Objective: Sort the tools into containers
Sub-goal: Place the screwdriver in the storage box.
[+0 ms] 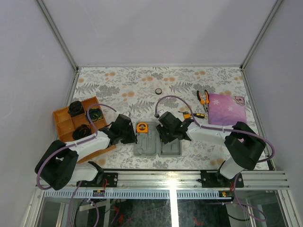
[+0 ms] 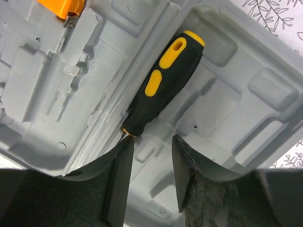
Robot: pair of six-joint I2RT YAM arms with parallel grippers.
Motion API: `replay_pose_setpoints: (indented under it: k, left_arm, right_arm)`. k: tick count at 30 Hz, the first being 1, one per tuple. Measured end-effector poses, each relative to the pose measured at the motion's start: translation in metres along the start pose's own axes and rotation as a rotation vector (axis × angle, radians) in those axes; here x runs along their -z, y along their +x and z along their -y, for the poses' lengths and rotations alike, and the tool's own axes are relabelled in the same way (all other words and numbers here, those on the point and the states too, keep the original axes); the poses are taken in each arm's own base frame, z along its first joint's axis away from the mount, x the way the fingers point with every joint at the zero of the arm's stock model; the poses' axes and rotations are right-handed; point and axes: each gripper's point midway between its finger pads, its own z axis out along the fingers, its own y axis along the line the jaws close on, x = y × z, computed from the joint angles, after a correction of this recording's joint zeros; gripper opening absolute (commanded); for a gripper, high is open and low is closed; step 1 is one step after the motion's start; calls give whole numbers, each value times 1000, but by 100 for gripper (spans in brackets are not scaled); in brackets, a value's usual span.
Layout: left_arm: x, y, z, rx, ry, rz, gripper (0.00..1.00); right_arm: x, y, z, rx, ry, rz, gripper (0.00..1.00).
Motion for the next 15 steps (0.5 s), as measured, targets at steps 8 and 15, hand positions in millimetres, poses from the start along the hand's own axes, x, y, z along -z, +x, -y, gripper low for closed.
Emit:
replay_pose_setpoints:
  k: [8, 15]
  left_arm:
    - [0, 0, -1, -7, -2, 1, 12]
    - [0, -3, -4, -7, -13, 10, 12]
  right_arm:
    - [-5, -3, -6, -111, -1, 1, 27]
    - [-9, -8, -9, -191, 1, 12, 19]
